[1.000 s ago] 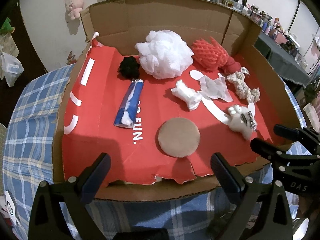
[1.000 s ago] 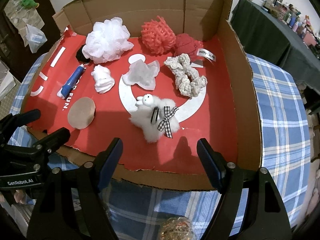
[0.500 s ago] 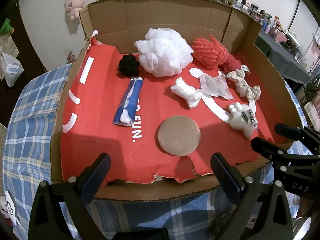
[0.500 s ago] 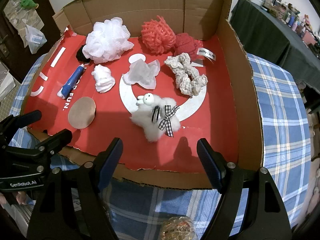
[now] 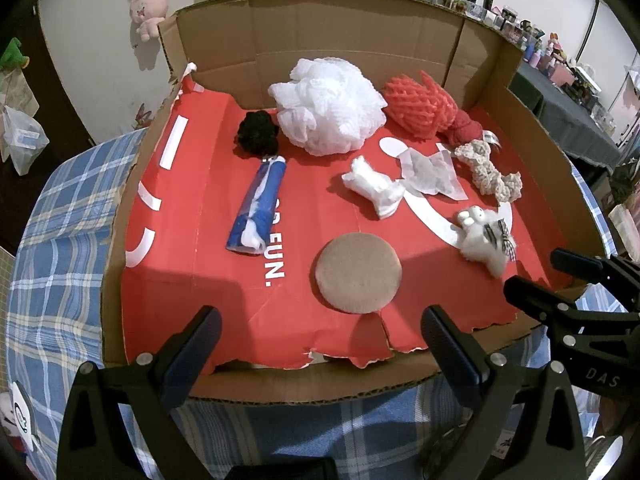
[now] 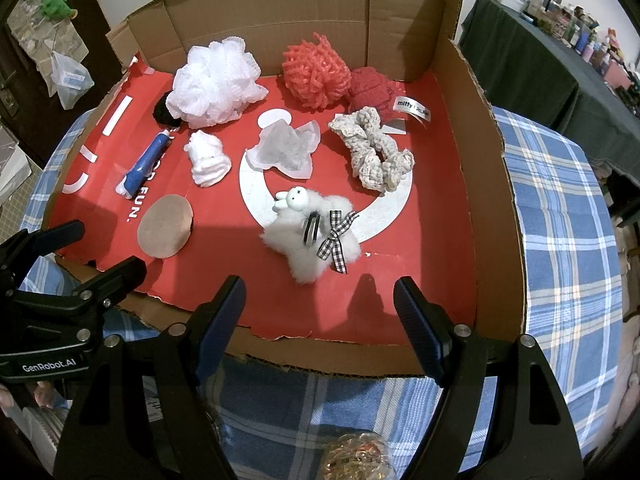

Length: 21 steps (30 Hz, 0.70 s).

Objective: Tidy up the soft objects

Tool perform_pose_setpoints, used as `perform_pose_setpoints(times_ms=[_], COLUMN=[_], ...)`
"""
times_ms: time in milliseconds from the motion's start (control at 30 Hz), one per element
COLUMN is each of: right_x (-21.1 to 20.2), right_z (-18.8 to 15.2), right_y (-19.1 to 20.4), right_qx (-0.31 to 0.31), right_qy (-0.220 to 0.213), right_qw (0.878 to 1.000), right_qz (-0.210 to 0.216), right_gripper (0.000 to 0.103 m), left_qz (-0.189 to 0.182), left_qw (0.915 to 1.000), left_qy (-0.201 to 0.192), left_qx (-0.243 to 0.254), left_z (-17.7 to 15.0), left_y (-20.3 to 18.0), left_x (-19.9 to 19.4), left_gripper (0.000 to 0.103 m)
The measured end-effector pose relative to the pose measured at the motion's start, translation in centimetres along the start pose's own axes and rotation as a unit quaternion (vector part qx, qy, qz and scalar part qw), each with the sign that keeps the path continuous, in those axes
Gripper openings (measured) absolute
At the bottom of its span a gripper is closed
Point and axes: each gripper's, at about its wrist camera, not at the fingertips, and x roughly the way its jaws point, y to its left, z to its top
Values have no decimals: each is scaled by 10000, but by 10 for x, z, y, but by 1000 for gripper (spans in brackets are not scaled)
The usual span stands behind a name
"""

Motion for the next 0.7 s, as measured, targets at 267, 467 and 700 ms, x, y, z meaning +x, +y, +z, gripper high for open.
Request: perform_pose_setpoints(times_ms=[267,467,700], right_x=[0,0,-1], right_z=[0,0,0], right_y=[0,0,0], right_qx=[0,0,3], right_qy=[1,-1,-1], right_qw=[10000,10000,10000], right_qz=[2,1,1], right_gripper=[76,76,76], left_qz=[6,16,31], left_qw=[10000,10000,10000], left_qy=[0,-8,-3], left_qx=[-11,0,10], left_z=[0,-1,0], left_y=[0,0,-1], left_x=[1,1,1], left_gripper=[102,102,102])
